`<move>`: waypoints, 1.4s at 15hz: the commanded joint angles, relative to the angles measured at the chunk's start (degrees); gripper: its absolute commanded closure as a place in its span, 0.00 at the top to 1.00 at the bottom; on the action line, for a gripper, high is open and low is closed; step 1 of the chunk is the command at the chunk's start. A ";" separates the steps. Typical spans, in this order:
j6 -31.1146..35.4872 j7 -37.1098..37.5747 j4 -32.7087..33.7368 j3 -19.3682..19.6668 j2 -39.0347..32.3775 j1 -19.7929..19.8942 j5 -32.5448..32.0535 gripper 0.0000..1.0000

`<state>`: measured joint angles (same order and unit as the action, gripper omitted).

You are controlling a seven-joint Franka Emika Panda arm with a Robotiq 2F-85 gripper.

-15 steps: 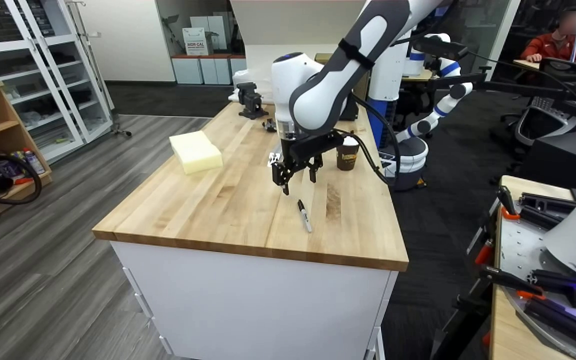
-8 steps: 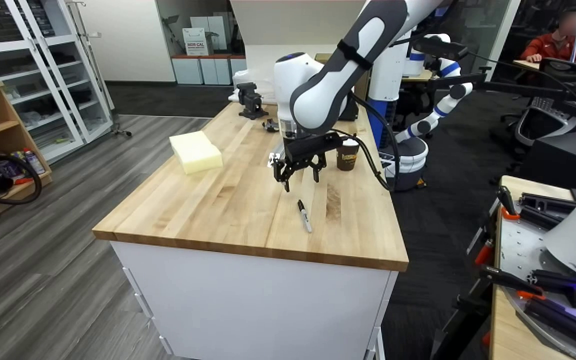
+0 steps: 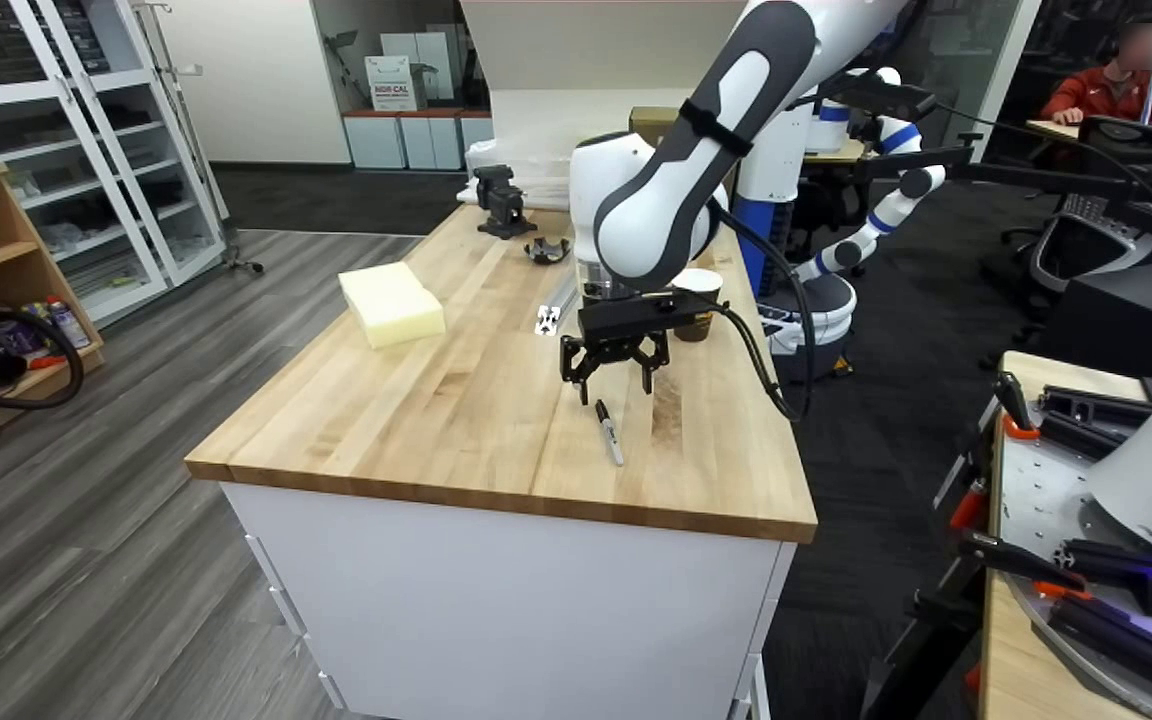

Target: Put the black pen inside the brown coffee cup

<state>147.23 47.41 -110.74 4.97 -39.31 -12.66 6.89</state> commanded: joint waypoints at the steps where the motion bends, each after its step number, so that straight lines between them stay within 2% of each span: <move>1: 4.51 3.48 -2.54 -0.95 0.83 -0.62 2.74 0.98; 3: 5.54 4.30 -2.37 -1.06 0.28 -1.24 3.11 0.73; 5: 5.80 5.38 -2.02 -1.04 -0.22 -1.88 2.91 0.64; 14: 4.47 6.78 -1.13 -1.23 -1.11 -2.77 2.32 0.04; 16: 3.44 5.67 -1.14 -1.93 -0.54 -2.21 2.50 0.00; 17: 2.29 5.00 -1.20 -2.17 0.11 -2.00 2.32 0.03; 21: -2.85 1.94 -1.97 -2.70 3.48 -1.38 1.40 0.03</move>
<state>149.86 51.61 -111.50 3.14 -40.12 -15.21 8.91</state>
